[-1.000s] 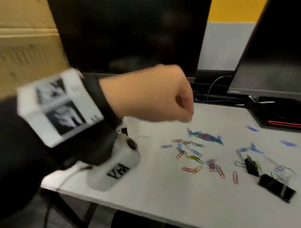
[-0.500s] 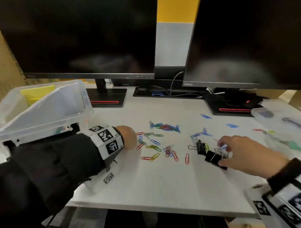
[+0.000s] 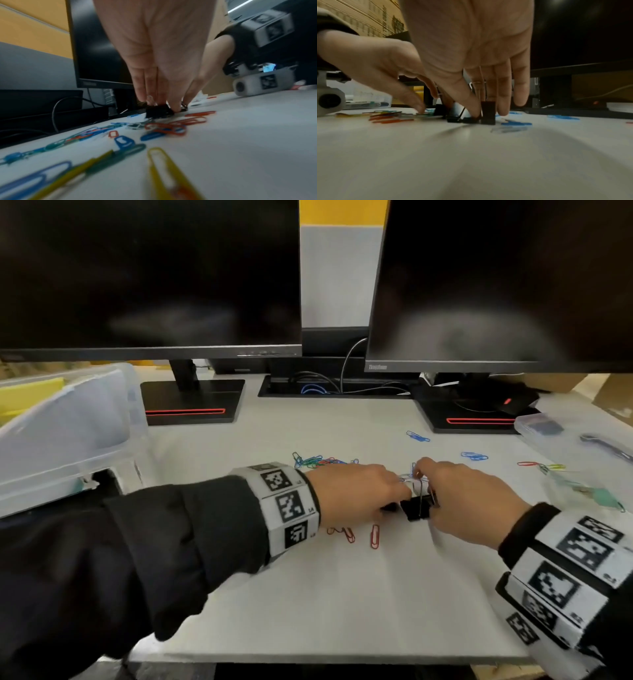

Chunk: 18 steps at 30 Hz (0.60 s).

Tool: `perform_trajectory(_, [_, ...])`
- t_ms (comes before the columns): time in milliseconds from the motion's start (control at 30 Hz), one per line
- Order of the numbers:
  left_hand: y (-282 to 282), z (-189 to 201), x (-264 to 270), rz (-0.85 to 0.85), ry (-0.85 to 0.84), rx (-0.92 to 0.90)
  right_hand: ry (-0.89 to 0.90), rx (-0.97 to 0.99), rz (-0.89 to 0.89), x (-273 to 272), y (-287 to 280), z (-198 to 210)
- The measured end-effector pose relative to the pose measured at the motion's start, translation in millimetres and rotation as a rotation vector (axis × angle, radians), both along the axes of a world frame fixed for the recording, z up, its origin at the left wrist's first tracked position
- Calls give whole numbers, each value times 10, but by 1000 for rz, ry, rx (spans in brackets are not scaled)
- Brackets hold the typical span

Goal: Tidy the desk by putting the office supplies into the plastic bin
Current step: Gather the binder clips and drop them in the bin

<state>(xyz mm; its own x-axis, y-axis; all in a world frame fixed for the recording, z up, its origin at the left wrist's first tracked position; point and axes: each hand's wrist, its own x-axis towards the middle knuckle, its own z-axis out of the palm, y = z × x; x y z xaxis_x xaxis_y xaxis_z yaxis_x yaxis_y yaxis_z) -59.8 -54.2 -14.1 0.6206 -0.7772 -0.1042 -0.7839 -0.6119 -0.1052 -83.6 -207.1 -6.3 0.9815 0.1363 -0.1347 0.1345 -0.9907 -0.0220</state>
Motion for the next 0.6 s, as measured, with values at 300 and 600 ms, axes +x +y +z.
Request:
perform_trajectory(300, [232, -70, 352, 250, 81, -145, -165, 381, -4, 236, 59, -23])
perform_trajectory(600, [244, -4, 131, -33, -85, -668, 10, 594, 235, 180, 193, -71])
